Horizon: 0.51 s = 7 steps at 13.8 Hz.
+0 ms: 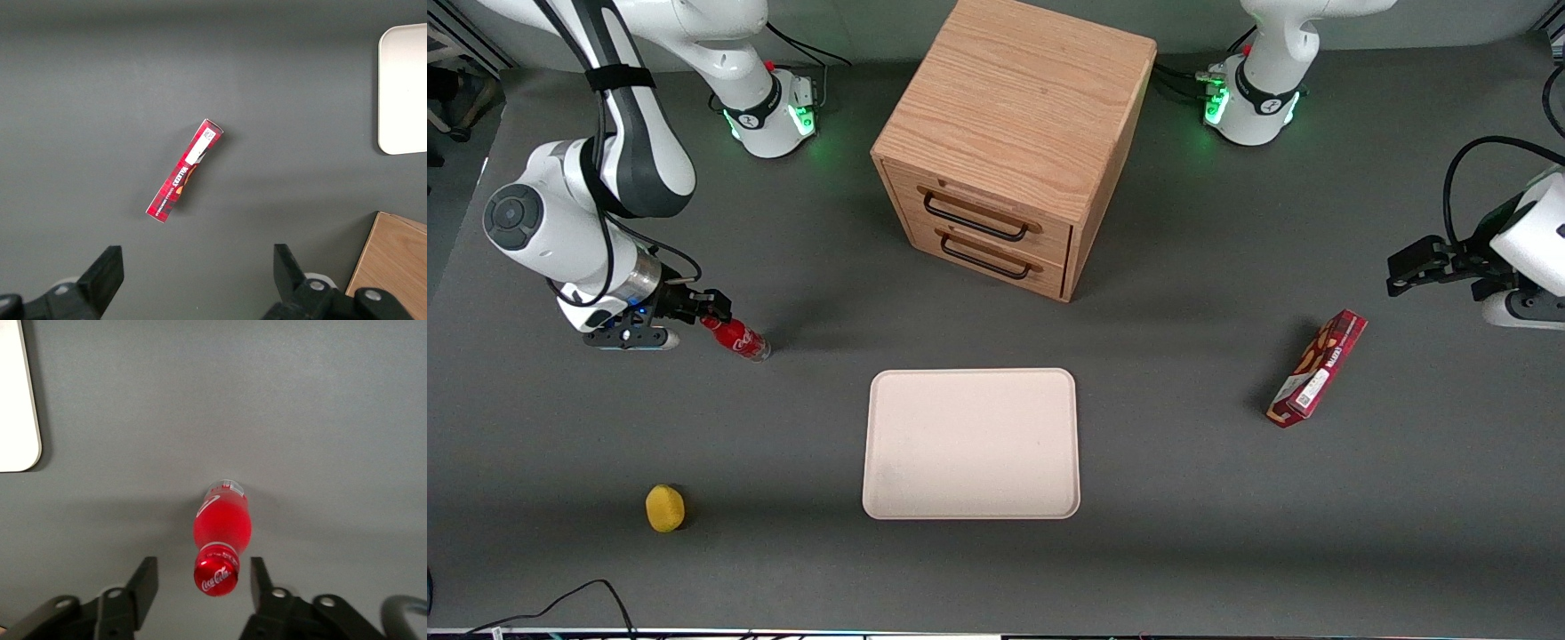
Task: Place coke bottle on tray
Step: 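Close the right gripper on the bottle's neck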
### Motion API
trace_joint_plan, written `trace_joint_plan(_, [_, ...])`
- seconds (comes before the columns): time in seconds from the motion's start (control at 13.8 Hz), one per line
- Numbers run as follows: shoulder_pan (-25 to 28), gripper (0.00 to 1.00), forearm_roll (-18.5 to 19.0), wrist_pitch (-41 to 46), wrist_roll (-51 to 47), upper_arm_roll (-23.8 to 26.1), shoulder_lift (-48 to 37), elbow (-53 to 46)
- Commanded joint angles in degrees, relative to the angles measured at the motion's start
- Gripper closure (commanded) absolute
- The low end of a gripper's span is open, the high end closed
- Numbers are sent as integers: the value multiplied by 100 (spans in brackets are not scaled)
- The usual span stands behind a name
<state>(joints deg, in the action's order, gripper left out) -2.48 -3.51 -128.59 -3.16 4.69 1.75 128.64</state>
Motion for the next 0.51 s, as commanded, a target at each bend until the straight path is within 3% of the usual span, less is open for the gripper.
trace_joint_plan(0.0, [-51, 48, -123, -149, 176, 23, -78, 117])
trace_joint_plan(0.14, [-60, 49, -123, -350, 176, 23, -61, 213])
trace_joint_plan(0.36, [-60, 72, -123, -492, 176, 23, -69, 319])
trace_joint_plan(0.43, [-60, 85, -123, -492, 176, 23, -69, 311])
